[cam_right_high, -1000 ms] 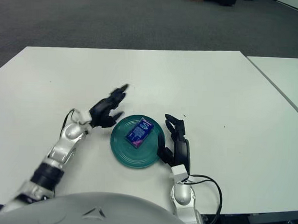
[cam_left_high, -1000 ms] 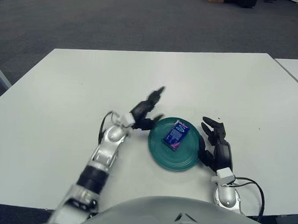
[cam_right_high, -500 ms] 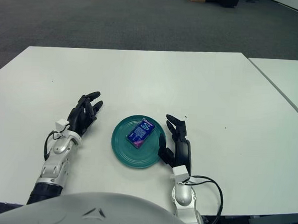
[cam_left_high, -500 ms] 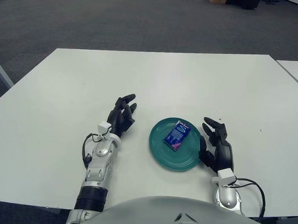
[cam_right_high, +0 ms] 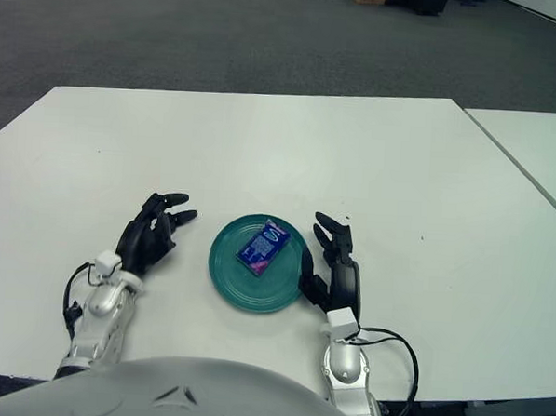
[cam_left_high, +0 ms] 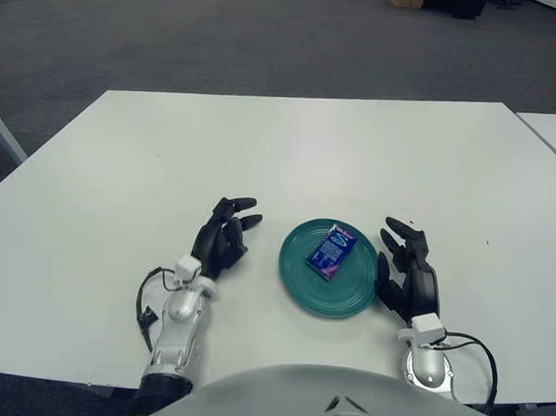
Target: Put the gum into the plate.
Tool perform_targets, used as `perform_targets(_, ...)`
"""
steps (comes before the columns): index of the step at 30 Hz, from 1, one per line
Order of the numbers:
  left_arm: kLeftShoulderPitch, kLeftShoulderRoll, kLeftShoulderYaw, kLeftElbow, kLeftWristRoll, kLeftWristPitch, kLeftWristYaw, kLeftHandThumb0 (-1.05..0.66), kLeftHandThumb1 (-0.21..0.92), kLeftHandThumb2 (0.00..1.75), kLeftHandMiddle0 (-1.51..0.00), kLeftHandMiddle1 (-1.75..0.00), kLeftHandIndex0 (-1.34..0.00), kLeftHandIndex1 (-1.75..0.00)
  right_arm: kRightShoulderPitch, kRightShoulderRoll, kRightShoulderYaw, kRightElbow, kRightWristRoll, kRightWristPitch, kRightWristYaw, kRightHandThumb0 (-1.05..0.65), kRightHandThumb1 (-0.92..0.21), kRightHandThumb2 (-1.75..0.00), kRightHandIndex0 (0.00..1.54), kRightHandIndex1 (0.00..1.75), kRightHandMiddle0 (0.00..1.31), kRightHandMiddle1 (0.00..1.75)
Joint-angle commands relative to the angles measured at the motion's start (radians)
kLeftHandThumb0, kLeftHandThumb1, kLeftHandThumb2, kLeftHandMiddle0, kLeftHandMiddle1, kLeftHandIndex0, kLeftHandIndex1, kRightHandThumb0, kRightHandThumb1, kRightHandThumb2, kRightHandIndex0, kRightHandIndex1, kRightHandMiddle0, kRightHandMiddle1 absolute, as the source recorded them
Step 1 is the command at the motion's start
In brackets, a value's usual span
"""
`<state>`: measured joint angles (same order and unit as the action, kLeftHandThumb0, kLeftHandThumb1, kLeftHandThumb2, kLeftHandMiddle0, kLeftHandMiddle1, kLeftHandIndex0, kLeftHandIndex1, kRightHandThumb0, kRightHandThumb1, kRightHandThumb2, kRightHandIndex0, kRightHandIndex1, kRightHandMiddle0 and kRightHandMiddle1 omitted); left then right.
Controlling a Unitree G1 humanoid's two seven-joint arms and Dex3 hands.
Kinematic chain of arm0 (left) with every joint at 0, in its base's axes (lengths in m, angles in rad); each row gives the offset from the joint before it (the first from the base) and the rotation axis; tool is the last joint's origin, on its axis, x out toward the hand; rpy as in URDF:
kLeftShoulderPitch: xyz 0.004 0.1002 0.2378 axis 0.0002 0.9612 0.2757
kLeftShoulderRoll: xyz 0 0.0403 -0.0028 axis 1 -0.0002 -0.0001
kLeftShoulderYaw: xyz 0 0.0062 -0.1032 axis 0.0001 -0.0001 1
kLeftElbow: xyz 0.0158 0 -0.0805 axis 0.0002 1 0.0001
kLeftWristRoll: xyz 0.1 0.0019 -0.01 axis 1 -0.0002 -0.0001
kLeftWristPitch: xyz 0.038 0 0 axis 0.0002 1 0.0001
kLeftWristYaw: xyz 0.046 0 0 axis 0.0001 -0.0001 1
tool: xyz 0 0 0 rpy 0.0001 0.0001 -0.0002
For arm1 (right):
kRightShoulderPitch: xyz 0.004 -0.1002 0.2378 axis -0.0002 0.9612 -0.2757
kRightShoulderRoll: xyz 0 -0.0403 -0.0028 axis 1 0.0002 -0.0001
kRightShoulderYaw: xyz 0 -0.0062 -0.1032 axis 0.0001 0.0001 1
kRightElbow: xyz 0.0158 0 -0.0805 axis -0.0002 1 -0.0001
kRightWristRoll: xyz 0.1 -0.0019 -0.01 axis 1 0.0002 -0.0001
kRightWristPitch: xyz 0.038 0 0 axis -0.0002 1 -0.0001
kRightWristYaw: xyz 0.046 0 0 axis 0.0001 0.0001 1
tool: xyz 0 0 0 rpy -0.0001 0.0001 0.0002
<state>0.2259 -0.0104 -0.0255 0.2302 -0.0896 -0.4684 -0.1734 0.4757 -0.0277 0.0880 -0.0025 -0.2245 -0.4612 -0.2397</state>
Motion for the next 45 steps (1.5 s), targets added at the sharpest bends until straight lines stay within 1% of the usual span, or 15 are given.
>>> perform_targets(1, 0.013, 0.01, 0.0, 0.101, 0.01, -0.018, -0.017, -0.8, 0.92, 0.88, -0.51, -0.86, -0.4, -1.34, 0.048, -0.012, -0.033, 0.107, 0.019, 0.07, 0.014, -0.8, -0.92, -0.79, 0.5, 0.02, 0.0, 0.73)
perform_targets(7, 0.017, 0.019, -0.009, 0.104, 0.005, -0.041, -0.043, -0.81, 0.92, 0.88, -0.53, -0.88, -0.39, -1.36, 0.05, 0.007, -0.047, 0.095, 0.076, 0.092, 0.036, -0.77, -0.92, -0.78, 0.53, 0.03, 0.0, 0.68)
perform_targets(11, 0.041, 0.017, -0.02, 0.055, -0.005, -0.019, -0.054, -0.81, 0.92, 0.85, -0.56, -0.91, -0.38, -1.35, 0.051, 0.021, -0.056, 0.089, 0.107, 0.103, 0.039, -0.74, -0.92, -0.8, 0.52, 0.02, 0.0, 0.66)
perform_targets(17, 0.071, 0.013, -0.025, 0.014, -0.006, 0.021, -0.045, -0.79, 0.92, 0.83, -0.58, -0.94, -0.37, -1.32, 0.057, 0.035, -0.067, 0.074, 0.131, 0.128, 0.04, -0.72, -0.92, -0.82, 0.5, 0.01, 0.0, 0.66)
perform_targets(20, 0.104, 0.009, -0.028, -0.023, -0.008, 0.051, -0.038, -0.79, 0.92, 0.83, -0.57, -0.94, -0.35, -1.3, 0.062, 0.044, -0.075, 0.054, 0.149, 0.162, 0.044, -0.73, -0.92, -0.84, 0.5, 0.01, 0.0, 0.68)
perform_targets(24, 0.148, -0.001, -0.031, -0.075, -0.01, 0.071, -0.03, -0.78, 0.92, 0.82, -0.55, -0.97, -0.34, -1.3, 0.069, 0.054, -0.084, 0.027, 0.168, 0.203, 0.05, -0.74, -0.92, -0.86, 0.49, 0.0, 0.0, 0.72)
perform_targets(33, 0.194, -0.021, -0.033, -0.122, -0.027, 0.116, -0.024, -0.77, 0.92, 0.81, -0.52, -1.0, -0.36, -1.3, 0.082, 0.057, -0.093, -0.005, 0.162, 0.249, 0.053, -0.76, -0.92, -0.88, 0.5, 0.01, 0.0, 0.76)
perform_targets(39, 0.21, -0.027, -0.035, -0.128, -0.04, 0.135, -0.029, -0.78, 0.92, 0.81, -0.51, -0.98, -0.36, -1.28, 0.092, 0.046, -0.093, -0.012, 0.146, 0.25, 0.059, -0.77, -0.92, -0.88, 0.48, 0.0, 0.0, 0.76)
perform_targets(41, 0.22, -0.027, -0.038, -0.132, -0.035, 0.128, -0.027, -0.79, 0.92, 0.82, -0.5, -0.97, -0.35, -1.26, 0.094, 0.04, -0.094, -0.011, 0.138, 0.247, 0.061, -0.77, -0.92, -0.88, 0.46, 0.0, 0.0, 0.75)
perform_targets(45, 0.285, -0.02, -0.053, -0.201, -0.009, 0.111, -0.021, -0.8, 0.92, 0.82, -0.49, -0.93, -0.32, -1.22, 0.095, 0.03, -0.099, -0.012, 0.125, 0.247, 0.068, -0.77, -0.92, -0.88, 0.44, 0.0, 0.0, 0.72)
